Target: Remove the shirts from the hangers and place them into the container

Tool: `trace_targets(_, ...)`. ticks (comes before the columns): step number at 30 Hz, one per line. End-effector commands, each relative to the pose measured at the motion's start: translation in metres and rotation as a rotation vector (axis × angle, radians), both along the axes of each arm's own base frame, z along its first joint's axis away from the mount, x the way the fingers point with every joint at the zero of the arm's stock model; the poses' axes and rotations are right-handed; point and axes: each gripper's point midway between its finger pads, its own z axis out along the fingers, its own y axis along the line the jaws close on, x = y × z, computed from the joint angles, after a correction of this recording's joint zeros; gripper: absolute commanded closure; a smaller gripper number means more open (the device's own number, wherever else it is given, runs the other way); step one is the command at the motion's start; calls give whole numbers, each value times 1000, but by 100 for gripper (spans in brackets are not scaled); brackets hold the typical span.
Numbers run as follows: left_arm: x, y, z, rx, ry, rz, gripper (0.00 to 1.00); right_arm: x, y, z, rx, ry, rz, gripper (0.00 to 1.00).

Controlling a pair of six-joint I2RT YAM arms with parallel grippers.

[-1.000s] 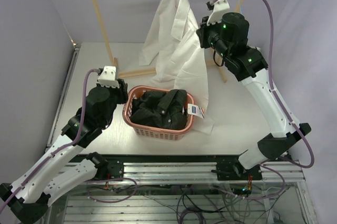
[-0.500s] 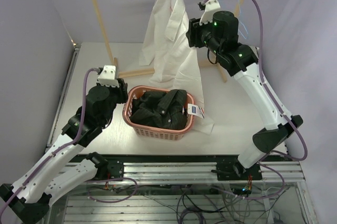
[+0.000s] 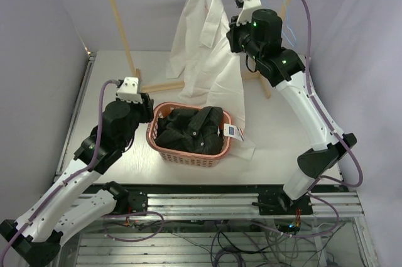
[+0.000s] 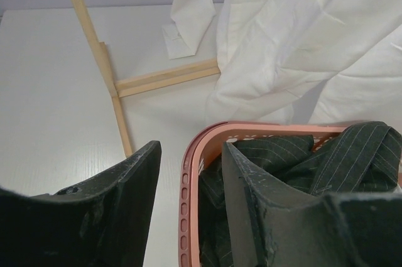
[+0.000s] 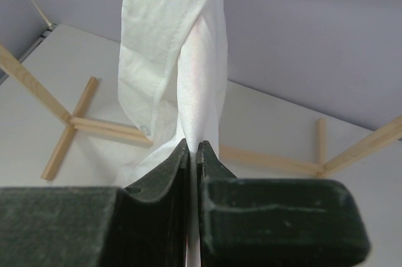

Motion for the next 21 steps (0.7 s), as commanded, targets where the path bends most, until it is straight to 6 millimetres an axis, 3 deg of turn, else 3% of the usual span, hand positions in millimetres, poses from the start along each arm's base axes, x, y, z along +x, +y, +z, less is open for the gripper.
trace_targets(1, 4, -7, 0, -29, 5, -26, 44, 2, -17, 43, 5, -131, -53, 98)
trace_targets(10, 11, 4, 1, -70, 32, 56, 41, -11, -43, 86, 68, -282, -88, 100)
trace_targets(14, 12, -2, -3, -51, 43, 18, 43, -23, -57, 106, 120, -365, -98, 100)
trace_targets(21, 10, -5, -1, -60, 28, -14, 44, -25, -79, 114, 223, -409, -66, 100)
